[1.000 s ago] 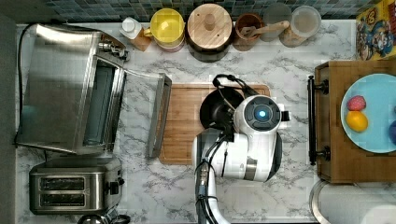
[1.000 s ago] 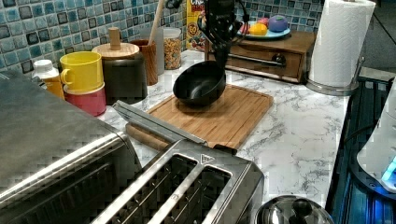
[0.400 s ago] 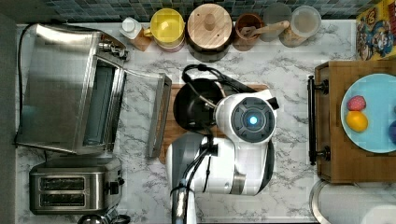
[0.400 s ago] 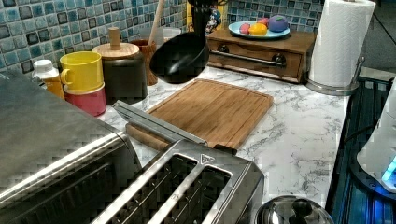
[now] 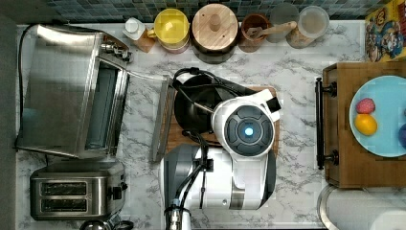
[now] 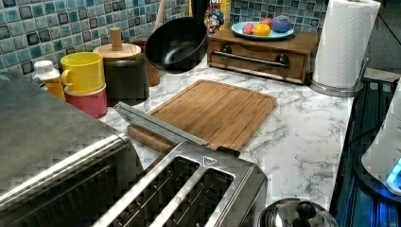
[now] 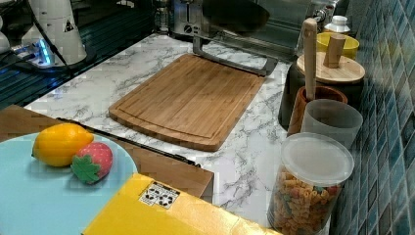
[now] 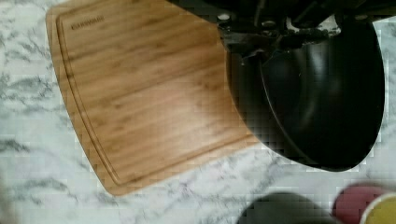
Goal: Pick up the bowl.
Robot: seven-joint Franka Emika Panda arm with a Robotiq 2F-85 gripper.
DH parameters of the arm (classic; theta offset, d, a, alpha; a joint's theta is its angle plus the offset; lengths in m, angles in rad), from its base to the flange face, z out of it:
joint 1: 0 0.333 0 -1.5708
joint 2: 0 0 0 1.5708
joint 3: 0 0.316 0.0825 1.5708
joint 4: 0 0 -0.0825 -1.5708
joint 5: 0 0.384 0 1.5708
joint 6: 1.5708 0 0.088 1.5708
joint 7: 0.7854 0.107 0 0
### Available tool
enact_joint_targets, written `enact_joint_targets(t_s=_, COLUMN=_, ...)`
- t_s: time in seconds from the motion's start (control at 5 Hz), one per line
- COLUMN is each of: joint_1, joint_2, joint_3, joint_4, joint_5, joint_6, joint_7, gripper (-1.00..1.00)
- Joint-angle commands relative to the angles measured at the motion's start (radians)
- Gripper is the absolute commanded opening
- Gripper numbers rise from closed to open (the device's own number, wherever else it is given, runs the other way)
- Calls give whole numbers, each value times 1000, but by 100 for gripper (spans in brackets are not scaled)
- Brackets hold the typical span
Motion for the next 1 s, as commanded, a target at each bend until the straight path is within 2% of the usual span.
enact_joint_targets(t_s=0.2, joint_1=23, joint_2=-85, joint_3=-57, joint_4=-28, joint_5=108, joint_6=68, joint_7=-221, gripper=-100)
enact_joint_targets(t_s=1.0, joint_1=24, joint_2=-85, joint_3=-57, joint_4=-28, joint_5=108, joint_6=68, joint_7=-221, gripper=-100)
